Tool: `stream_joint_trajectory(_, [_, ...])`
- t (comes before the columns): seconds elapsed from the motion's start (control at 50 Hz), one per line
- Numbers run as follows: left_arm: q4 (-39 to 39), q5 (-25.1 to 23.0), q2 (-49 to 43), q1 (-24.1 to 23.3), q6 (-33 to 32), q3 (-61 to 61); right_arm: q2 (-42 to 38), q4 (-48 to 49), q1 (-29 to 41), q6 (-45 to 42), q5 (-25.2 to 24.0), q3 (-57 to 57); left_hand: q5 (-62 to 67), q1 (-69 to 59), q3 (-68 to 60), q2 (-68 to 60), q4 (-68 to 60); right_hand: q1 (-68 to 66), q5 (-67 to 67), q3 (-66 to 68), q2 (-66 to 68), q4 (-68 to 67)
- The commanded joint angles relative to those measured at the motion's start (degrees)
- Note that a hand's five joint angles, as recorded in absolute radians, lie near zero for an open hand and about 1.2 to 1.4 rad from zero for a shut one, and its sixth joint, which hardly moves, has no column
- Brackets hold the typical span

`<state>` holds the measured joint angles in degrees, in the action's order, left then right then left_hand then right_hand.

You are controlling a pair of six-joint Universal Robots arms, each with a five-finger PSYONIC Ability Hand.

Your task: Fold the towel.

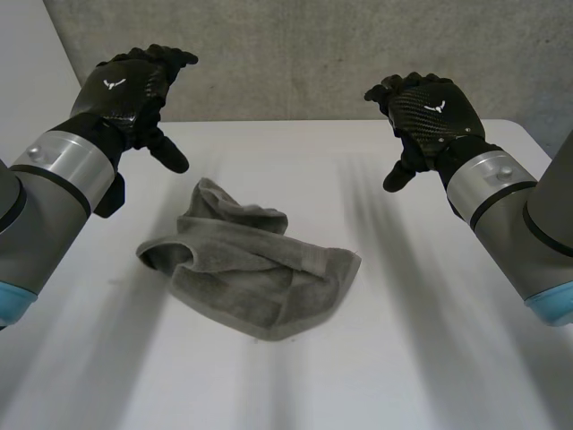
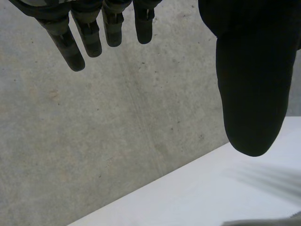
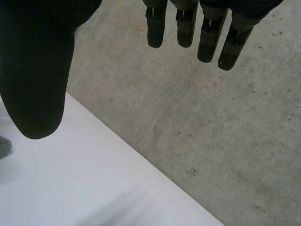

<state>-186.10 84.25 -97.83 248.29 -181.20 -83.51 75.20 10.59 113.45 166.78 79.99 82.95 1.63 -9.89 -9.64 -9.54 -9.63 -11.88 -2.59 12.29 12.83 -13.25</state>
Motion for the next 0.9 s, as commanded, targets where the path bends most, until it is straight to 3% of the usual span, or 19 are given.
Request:
stream_joint_trajectory(0.02, [2.8, 0.2, -1.8, 0.2, -1.1, 1.6, -0.8, -4.4, 0.2, 3.0, 1.0, -1.1, 1.6, -3.3, -3.6, -3.7, -3.6, 1.9, 2.6, -2.3, -2.8, 3.3])
stream_joint_trajectory(0.12, [7.3, 0.8, -3.5, 0.1, -7.8, 3.0, -4.1, -12.1, 0.4, 10.1, 0.1, -4.1, 1.3, -3.0, -3.3, -3.4, -3.3, 1.9, 2.6, -2.3, -2.8, 3.3])
stream_joint_trajectory(0.2, [6.6, -0.1, -9.2, 0.5, -13.3, 5.5, -8.8, -18.0, 2.6, 14.4, -2.6, -6.5, 1.8, -3.5, -3.8, -3.9, -3.8, 1.9, 2.6, -2.3, -2.8, 3.3])
stream_joint_trajectory(0.32, [7.0, -1.1, -17.3, 0.9, -13.9, 10.7, -12.5, -18.6, 3.5, 16.6, -3.7, -6.2, 0.8, -2.5, -2.8, -2.9, -2.8, 1.9, 2.6, -2.3, -2.8, 3.3])
stream_joint_trajectory(0.48, [7.0, -9.6, -25.8, 0.4, -13.7, 16.2, -22.2, -16.5, 5.6, 23.7, -3.7, -8.2, 2.8, -4.5, -4.8, -4.9, -4.8, 1.9, 2.6, -2.3, -2.8, 3.3])
stream_joint_trajectory(0.52, [7.1, -12.0, -27.9, 0.0, -13.7, 17.5, -25.3, -15.4, 6.4, 23.9, -3.3, -9.9, 11.5, -13.2, -13.5, -13.6, -13.5, 1.9, 2.6, -2.3, -2.8, 3.3])
stream_joint_trajectory(0.6, [7.1, -12.4, -30.1, -0.3, -13.8, 18.7, -27.6, -15.1, 6.8, 23.8, -3.2, -12.0, 24.7, -26.4, -26.6, -26.8, -26.7, 1.8, 2.5, -2.2, -2.7, 3.2])
stream_joint_trajectory(0.62, [7.1, -12.4, -30.9, -0.7, -13.8, 19.4, -28.3, -15.1, 6.9, 23.7, -2.9, -13.1, 40.3, -42.1, -42.3, -42.4, -42.3, -13.9, -13.2, 13.4, 12.9, -12.5])
stream_joint_trajectory(0.64, [7.1, -12.4, -30.9, -0.7, -13.8, 19.4, -28.3, -15.1, 6.9, 23.7, -2.9, -13.1, 40.5, -42.2, -42.5, -42.6, -42.5, -14.0, -13.3, 13.6, 13.1, -12.6])
stream_joint_trajectory(0.66, [7.0, -12.3, -31.5, -1.0, -13.9, 20.6, -28.2, -14.5, 6.9, 23.4, -2.8, -13.9, 61.3, -63.0, -63.3, -63.4, -63.3, -47.7, -46.9, 47.2, 46.7, -46.3])
stream_joint_trajectory(0.68, [6.6, -11.9, -31.9, -1.1, -13.9, 22.2, -27.6, -12.9, 6.8, 23.2, -2.6, -14.7, 68.3, -70.0, -70.3, -70.4, -70.3, -67.9, -67.2, 67.5, 67.0, -66.5])
stream_joint_trajectory(0.8, [4.3, -8.0, -31.8, -1.1, -13.8, 30.6, -22.4, -3.9, 6.7, 16.7, -0.1, -19.3, 68.4, -70.1, -70.4, -70.5, -70.4, -68.1, -67.4, 67.7, 67.2, -66.7])
stream_joint_trajectory(0.84, [-1.4, -1.4, -31.0, -0.5, -13.0, 37.2, -18.7, 2.4, 6.0, 4.3, 4.3, -22.4, 68.4, -70.1, -70.4, -70.5, -70.4, -68.1, -67.4, 67.7, 67.2, -66.7])
stream_joint_trajectory(0.86, [-1.5, -1.4, -31.0, -0.5, -13.0, 37.2, -18.7, 2.4, 6.0, 4.3, 4.3, -22.4, 68.4, -70.1, -70.4, -70.5, -70.4, -68.1, -67.4, 67.7, 67.2, -66.7])
stream_joint_trajectory(0.9, [-7.7, 4.7, -27.9, 0.8, -10.9, 39.9, -14.5, 11.2, 5.6, -9.5, 8.9, -23.1, 68.4, -70.1, -70.4, -70.5, -70.4, -68.1, -67.4, 67.7, 67.2, -66.7])
